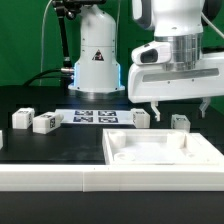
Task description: Assemble one leg
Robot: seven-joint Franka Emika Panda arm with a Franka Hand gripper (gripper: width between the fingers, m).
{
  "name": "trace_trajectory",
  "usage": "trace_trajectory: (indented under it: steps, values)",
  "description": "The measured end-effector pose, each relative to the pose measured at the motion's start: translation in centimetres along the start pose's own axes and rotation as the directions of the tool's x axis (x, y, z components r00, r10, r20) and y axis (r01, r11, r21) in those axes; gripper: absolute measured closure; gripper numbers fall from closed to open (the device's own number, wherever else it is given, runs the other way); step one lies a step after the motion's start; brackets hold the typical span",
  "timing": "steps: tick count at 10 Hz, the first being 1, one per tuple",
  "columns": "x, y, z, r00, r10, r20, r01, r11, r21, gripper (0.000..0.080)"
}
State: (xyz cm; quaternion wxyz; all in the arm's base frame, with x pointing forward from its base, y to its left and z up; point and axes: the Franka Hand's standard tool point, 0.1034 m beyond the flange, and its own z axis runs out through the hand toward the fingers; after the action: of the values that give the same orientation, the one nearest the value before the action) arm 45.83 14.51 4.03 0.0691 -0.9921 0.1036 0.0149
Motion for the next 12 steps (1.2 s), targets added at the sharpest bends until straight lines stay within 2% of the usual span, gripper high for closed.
trace_trajectory:
  steps: [3,5,6,8,9,10,12]
  values:
    - [-0.2,-0.1,0.1,1.0,0.025,0.013,-0.025,1.0,0.0,0.0151]
    - [-1.0,-0.8,0.4,0.999,-0.011,0.032,0.011,1.0,-0.005,0.0151]
    - [-1.4,-0.5,0.2,0.989,-0.047,0.138,0.05,0.999,-0.019,0.0151]
    - [-1.0,-0.3,0.2,0.967,-0.044,0.252,0.052,0.998,-0.024,0.0151]
    - [-1.6,0.0,0.1,0.932,-0.048,0.359,0.064,0.997,-0.033,0.0151]
    - [-1.2,-0.1,0.1,0.911,-0.041,0.41,0.061,0.998,-0.036,0.0151]
    - [-1.9,-0.7,0.7,0.863,-0.037,0.503,0.068,0.997,-0.043,0.0151]
